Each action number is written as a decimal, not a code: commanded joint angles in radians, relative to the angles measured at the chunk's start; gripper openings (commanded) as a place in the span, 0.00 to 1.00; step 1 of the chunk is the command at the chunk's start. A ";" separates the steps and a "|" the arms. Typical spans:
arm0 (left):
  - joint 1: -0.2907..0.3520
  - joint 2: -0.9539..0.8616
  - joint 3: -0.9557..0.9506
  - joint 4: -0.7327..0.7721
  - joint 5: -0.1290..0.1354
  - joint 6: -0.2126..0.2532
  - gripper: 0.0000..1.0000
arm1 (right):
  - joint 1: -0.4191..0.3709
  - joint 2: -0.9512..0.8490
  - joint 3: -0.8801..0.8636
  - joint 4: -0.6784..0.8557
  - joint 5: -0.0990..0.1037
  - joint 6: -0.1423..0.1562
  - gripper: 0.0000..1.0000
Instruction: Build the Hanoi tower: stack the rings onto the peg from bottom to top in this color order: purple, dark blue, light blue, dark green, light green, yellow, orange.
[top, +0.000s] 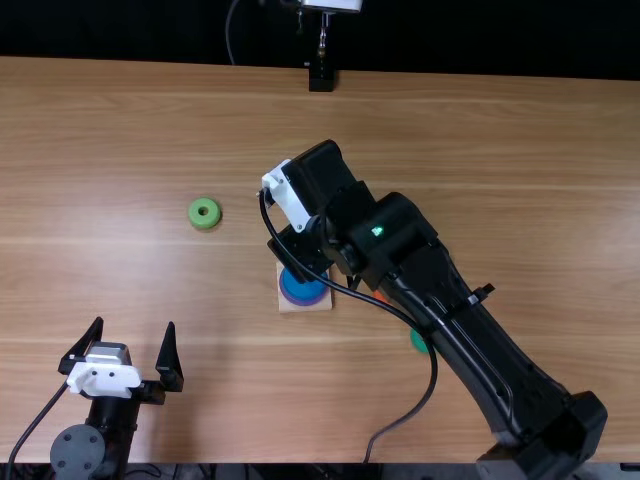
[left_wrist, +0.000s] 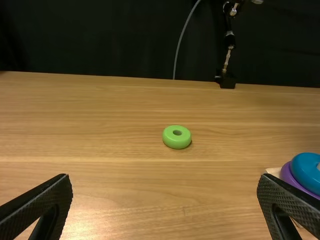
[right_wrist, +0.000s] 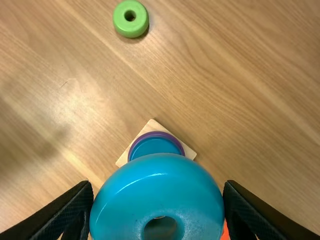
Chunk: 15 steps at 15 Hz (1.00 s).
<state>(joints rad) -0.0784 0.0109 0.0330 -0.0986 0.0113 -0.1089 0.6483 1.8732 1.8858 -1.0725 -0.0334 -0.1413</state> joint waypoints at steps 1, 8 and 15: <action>0.000 -0.011 -0.033 -0.004 0.002 0.004 1.00 | 0.014 0.004 0.018 0.004 -0.007 0.012 0.00; 0.000 -0.011 -0.033 -0.004 0.002 0.004 1.00 | 0.027 0.021 0.016 0.002 -0.003 0.009 0.09; 0.000 -0.011 -0.033 -0.004 0.002 0.004 1.00 | 0.031 0.026 0.010 -0.009 0.006 0.011 0.64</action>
<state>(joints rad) -0.0788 0.0109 0.0330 -0.0990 0.0109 -0.1085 0.6678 1.8812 1.8858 -1.0767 -0.0326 -0.1326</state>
